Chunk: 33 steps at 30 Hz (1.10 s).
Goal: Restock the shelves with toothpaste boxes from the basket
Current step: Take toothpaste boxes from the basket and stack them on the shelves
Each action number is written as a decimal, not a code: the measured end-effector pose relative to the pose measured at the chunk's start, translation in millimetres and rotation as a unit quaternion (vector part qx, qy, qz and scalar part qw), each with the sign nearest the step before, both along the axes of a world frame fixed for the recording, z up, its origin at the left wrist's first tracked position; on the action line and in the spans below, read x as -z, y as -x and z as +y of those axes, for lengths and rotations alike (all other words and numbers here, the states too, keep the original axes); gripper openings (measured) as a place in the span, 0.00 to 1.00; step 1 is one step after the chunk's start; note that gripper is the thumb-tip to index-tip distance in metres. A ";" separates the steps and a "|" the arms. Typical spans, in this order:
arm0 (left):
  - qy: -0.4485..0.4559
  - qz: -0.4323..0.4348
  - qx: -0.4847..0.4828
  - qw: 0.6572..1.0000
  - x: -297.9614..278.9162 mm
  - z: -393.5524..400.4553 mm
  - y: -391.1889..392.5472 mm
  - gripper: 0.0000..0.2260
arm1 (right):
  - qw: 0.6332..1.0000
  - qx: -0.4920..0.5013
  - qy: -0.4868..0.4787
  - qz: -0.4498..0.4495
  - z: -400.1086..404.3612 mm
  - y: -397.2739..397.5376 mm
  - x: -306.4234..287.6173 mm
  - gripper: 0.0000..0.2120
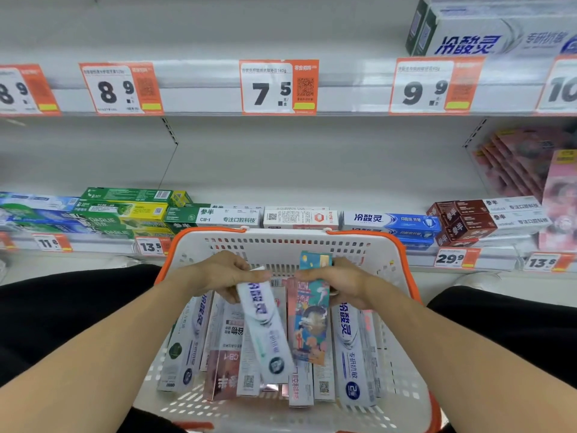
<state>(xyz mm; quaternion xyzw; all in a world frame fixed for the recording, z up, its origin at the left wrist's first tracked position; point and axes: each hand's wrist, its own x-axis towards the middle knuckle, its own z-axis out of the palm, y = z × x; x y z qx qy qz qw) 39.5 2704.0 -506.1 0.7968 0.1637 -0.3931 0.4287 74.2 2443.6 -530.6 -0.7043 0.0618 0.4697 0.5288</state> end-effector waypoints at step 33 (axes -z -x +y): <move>0.152 -0.001 0.049 0.987 -6.6 -37.3 -0.4 0.42 | 0.957 -0.192 0.114 -0.184 -2.4 1.0 -3.5 0.37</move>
